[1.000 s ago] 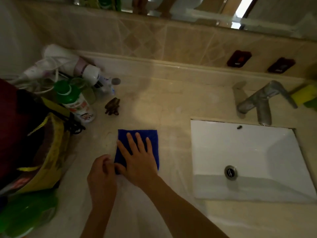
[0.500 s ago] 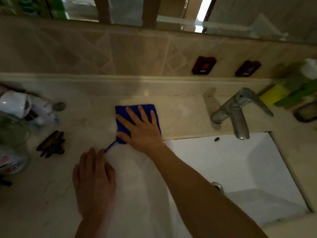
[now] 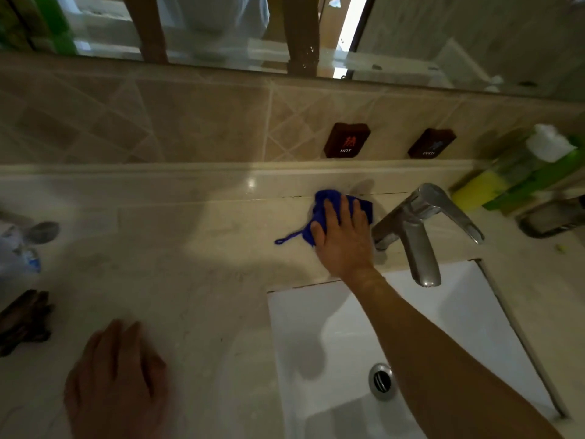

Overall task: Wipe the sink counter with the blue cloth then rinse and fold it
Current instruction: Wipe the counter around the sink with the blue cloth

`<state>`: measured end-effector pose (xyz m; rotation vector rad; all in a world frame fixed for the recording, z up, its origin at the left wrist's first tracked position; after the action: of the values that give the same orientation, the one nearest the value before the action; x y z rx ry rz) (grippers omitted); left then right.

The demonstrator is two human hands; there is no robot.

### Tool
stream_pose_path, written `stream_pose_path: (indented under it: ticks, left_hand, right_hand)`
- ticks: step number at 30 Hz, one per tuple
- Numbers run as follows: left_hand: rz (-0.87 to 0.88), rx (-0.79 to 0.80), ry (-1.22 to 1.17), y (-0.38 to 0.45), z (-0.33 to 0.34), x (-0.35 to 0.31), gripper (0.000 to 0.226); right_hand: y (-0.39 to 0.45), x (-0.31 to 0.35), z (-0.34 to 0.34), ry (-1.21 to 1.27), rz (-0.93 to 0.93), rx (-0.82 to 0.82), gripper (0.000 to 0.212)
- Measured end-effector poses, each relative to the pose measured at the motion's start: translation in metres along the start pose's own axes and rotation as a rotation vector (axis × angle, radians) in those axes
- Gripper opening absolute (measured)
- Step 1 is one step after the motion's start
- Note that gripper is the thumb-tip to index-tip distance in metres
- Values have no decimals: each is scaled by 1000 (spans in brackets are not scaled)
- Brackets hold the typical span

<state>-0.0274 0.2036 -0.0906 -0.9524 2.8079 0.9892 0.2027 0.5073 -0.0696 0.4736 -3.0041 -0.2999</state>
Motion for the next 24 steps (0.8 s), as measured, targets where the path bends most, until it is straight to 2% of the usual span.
stream_pose_path:
  ticks: [2,4,5,7,9,11,12,14,17,20,22,24]
  left_hand:
    - [-20,-2,4,0,-2,-4,45]
    - [1,8,33,-3,1,-2,45]
    - [40,22,50,-5,4,1,46]
    - [76,38,30,-9,12,8,48]
    - [24,21,-18,-10,14,10,50]
    - [16,30,-62,-8,11,6,52]
    - [16,37,-66,-7,11,7,52]
    - [56,56,-27,-12,18,15,51]
    - [238,96,127,-24,35,33,44]
    - [214,182,196,-30,41,42,55]
    - [153,161,171,-29,43,45,57]
    - [106,125,69,-26,40,41,54]
  right_hand:
    - [-6,11,0,-5,166,-9,75]
    - [-20,36,-4,-12,223,-59,70]
    - [-29,49,-7,-7,179,-79,67]
    - [-46,65,-9,14,-23,-104,58]
    - [-44,61,-13,79,-227,-95,50]
    - [-24,43,-10,111,-320,-119,45]
    - [-12,31,-6,100,-291,-141,43]
    - [7,4,-3,67,-89,-198,40]
    - [-4,3,-4,100,167,-250,33]
    - [-56,20,-8,204,161,-231,37]
    - [-72,7,-10,272,76,-187,42]
    - [-65,-10,-17,283,69,-223,44]
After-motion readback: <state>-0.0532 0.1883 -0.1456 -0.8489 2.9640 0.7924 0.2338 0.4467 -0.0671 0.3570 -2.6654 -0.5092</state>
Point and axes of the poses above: each hand's wrist, its own y-axis towards the middle knuckle, its own z-axis out of the palm, x = y × z, the point moved 2 cm from there along y, towards the middle knuckle, and after that the axes turned 11 degrees about -x, right-handed, at the moved point
